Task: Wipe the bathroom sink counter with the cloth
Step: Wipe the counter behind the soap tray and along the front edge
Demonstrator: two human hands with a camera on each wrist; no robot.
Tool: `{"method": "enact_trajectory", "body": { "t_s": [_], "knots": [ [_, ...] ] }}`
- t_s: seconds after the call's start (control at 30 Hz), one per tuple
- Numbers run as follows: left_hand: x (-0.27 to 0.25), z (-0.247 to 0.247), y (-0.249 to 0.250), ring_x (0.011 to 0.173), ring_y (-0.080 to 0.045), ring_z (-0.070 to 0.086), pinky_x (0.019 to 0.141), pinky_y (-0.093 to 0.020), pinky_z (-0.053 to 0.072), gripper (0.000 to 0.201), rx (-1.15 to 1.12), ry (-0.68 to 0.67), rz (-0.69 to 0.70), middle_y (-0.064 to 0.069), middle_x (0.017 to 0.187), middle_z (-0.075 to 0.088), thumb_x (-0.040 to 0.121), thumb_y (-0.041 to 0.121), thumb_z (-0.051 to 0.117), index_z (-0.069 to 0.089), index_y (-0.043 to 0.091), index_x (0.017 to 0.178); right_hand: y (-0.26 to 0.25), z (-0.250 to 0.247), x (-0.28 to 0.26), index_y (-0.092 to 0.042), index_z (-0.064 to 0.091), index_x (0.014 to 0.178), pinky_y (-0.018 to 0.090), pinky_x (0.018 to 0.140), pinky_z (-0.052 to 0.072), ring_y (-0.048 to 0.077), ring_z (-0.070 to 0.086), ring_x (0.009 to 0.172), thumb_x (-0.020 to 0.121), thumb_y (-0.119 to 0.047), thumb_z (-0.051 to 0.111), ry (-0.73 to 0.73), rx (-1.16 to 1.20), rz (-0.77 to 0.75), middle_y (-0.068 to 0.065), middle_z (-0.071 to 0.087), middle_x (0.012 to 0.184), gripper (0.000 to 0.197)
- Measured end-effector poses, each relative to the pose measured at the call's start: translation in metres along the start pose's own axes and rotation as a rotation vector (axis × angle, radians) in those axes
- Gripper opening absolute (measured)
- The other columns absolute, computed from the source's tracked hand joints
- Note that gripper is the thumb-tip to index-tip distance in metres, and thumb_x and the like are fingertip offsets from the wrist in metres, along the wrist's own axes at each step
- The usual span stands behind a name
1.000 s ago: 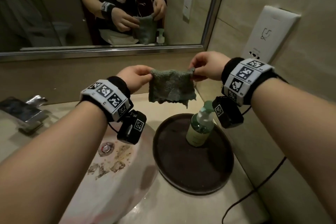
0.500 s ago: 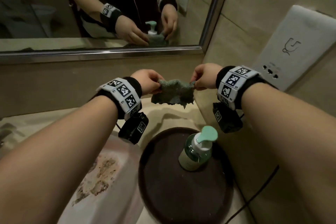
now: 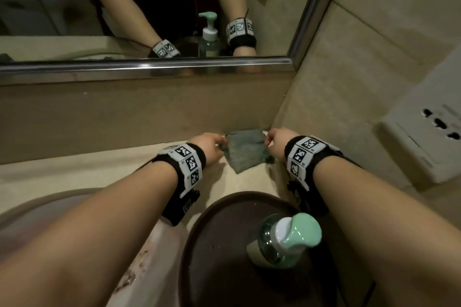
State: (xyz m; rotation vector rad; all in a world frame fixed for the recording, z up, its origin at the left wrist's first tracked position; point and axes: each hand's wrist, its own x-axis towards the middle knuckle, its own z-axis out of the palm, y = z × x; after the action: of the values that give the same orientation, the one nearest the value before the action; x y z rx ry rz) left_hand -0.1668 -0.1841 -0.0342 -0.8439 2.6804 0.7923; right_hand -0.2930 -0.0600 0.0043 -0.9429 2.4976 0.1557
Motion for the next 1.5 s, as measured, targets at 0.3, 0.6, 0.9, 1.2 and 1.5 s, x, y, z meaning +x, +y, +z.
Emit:
{"method": "enact_trajectory", "body": {
  "t_s": [0.3,0.6,0.9,1.2,1.5],
  "knots": [
    [0.023,0.051,-0.025,0.147,-0.034,-0.007,0.12,-0.048,0.006,0.107,0.329,-0.198,-0.202,-0.001,0.16,-0.013,0.078,0.063,0.056,-0.005,0.015,0.152,-0.022,0.03,0.029,-0.028,0.011,0.152,0.031,0.116,0.024,0.023,0.021,0.146,0.098,-0.036,0.042,-0.169,-0.265,-0.268,0.002,0.01,0.161,0.062],
    [0.027,0.053,-0.029,0.147,-0.031,-0.011,0.12,-0.045,0.004,0.116,0.311,-0.204,-0.199,0.002,0.159,-0.018,0.073,0.068,0.059,-0.01,0.018,0.151,-0.031,0.05,0.051,-0.03,-0.006,0.151,0.046,0.121,0.009,0.028,-0.006,0.149,0.102,-0.035,0.026,-0.232,-0.343,-0.232,0.005,-0.012,0.16,0.059],
    [0.029,0.046,-0.015,0.148,-0.03,-0.007,0.118,-0.045,0.016,0.119,0.383,-0.24,-0.271,0.004,0.159,-0.018,0.071,0.069,0.06,-0.012,0.017,0.151,-0.015,0.051,0.067,-0.026,-0.008,0.151,0.044,0.121,0.009,0.029,-0.004,0.149,0.101,-0.03,0.031,-0.224,-0.267,-0.023,0.006,-0.011,0.16,0.064],
    [0.017,0.038,-0.007,0.148,-0.027,-0.008,0.118,-0.044,0.015,0.114,0.465,-0.277,-0.241,0.002,0.159,-0.018,0.076,0.069,0.055,-0.012,0.016,0.151,-0.01,0.046,0.049,-0.029,-0.005,0.151,0.049,0.117,0.021,0.034,0.011,0.147,0.099,-0.04,0.037,-0.249,-0.304,0.019,0.008,-0.007,0.161,0.068],
    [0.003,0.028,0.002,0.149,-0.024,-0.007,0.119,-0.042,0.01,0.105,0.542,-0.285,-0.195,0.0,0.16,-0.014,0.082,0.067,0.049,-0.008,0.013,0.152,0.011,0.048,0.004,-0.024,-0.001,0.152,0.041,0.111,0.032,0.033,0.031,0.141,0.098,-0.044,0.036,-0.31,-0.518,-0.069,0.016,0.002,0.16,0.069]
  ]
}}
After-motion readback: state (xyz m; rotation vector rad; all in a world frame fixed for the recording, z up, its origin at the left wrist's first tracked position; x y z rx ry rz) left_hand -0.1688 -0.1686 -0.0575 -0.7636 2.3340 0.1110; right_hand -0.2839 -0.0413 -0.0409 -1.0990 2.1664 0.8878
